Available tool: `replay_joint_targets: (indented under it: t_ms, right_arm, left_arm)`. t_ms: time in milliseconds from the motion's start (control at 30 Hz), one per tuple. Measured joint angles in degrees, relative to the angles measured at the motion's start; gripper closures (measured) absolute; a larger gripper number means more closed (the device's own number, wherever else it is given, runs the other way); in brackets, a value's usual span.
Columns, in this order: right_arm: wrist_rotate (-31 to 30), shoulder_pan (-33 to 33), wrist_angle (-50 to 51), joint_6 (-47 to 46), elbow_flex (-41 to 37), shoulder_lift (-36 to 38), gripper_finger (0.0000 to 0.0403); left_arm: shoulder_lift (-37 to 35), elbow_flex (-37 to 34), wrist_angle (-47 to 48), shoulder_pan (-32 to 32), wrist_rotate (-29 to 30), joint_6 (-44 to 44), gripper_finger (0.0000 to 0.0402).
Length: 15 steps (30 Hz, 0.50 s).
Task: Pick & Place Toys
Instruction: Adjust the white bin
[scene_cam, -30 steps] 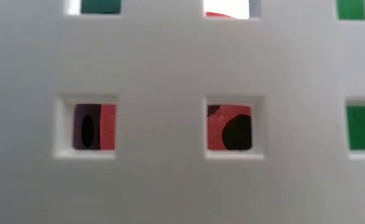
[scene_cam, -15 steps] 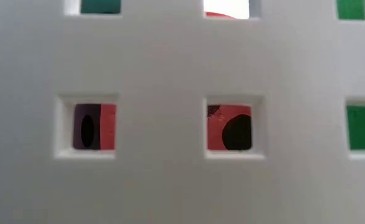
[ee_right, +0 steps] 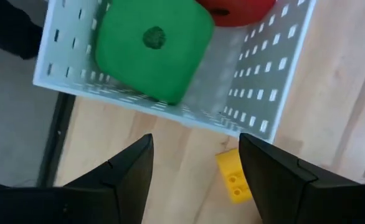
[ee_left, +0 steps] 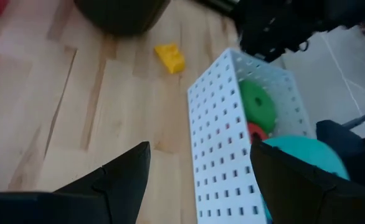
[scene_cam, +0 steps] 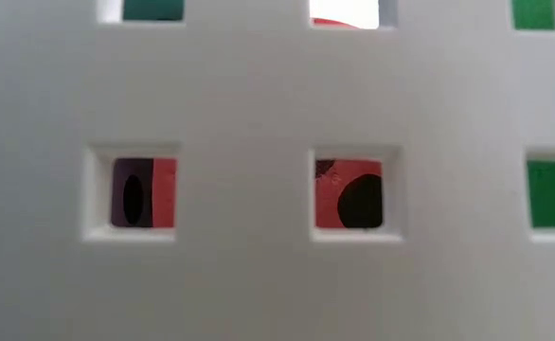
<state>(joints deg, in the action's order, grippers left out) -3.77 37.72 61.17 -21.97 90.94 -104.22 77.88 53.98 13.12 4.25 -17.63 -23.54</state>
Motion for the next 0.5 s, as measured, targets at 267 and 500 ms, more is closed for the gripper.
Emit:
replay_joint_targets:
  t_ms: [267, 500]
  right_arm:
    - [0.8, 0.2, -0.5, -6.6, -1.0, -0.2, 0.0245]
    - [2.3, 0.2, -3.4, -7.7, -2.8, -0.2, 0.0347]
  left_arm:
    - [-2.9, 0.0, 0.1, 0.0, 0.0, 0.9, 0.0123]
    - [-3.8, 0.0, -0.1, 0.0, 0.2, 0.8, 0.0123]
